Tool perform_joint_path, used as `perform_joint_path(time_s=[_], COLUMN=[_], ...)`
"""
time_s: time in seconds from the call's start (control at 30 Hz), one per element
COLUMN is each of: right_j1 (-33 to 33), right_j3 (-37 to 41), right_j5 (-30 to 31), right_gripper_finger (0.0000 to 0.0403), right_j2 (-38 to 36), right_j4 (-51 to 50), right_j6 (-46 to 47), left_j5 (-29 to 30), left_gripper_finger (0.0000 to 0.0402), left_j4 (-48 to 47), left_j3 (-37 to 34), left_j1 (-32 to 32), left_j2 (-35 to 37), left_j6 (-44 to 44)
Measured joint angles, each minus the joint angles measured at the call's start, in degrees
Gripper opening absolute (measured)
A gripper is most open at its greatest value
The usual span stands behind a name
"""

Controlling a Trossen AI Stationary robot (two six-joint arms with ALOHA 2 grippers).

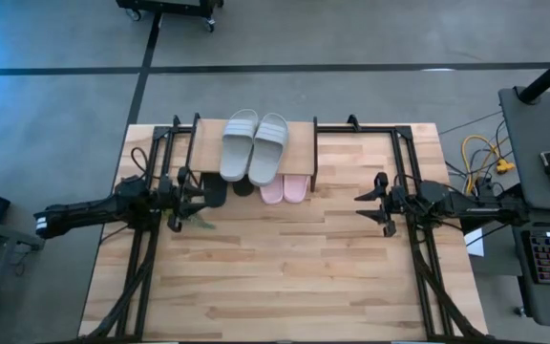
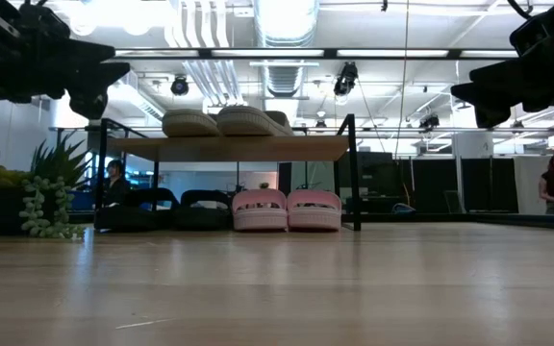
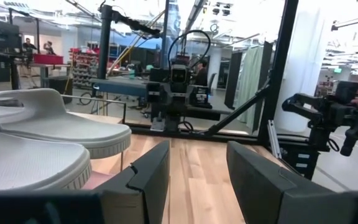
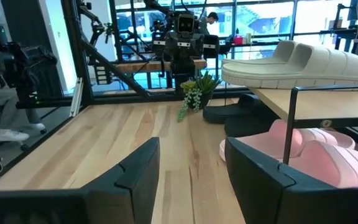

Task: Pick and place slides into the shelf
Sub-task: Return to Home Position

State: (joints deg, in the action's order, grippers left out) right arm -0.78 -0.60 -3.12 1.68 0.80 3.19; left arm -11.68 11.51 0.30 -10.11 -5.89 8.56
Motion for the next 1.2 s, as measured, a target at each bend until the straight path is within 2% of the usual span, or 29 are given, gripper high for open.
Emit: perform_joint_path(time_s=[1.2], right_j1=[0.0], right_j3=[0.0], right_j5=[0.2], right_gripper_finger=[0.0171], right_j2=[0.0], right_j4=[0.0], right_j6=[0.2], left_j5=[0.0], left_gripper_finger=[0.0145], left_j4=[0.0], left_j3=[0.0], left_j1=[0.0], left_j2=[-1.2], left_j6=[0.0])
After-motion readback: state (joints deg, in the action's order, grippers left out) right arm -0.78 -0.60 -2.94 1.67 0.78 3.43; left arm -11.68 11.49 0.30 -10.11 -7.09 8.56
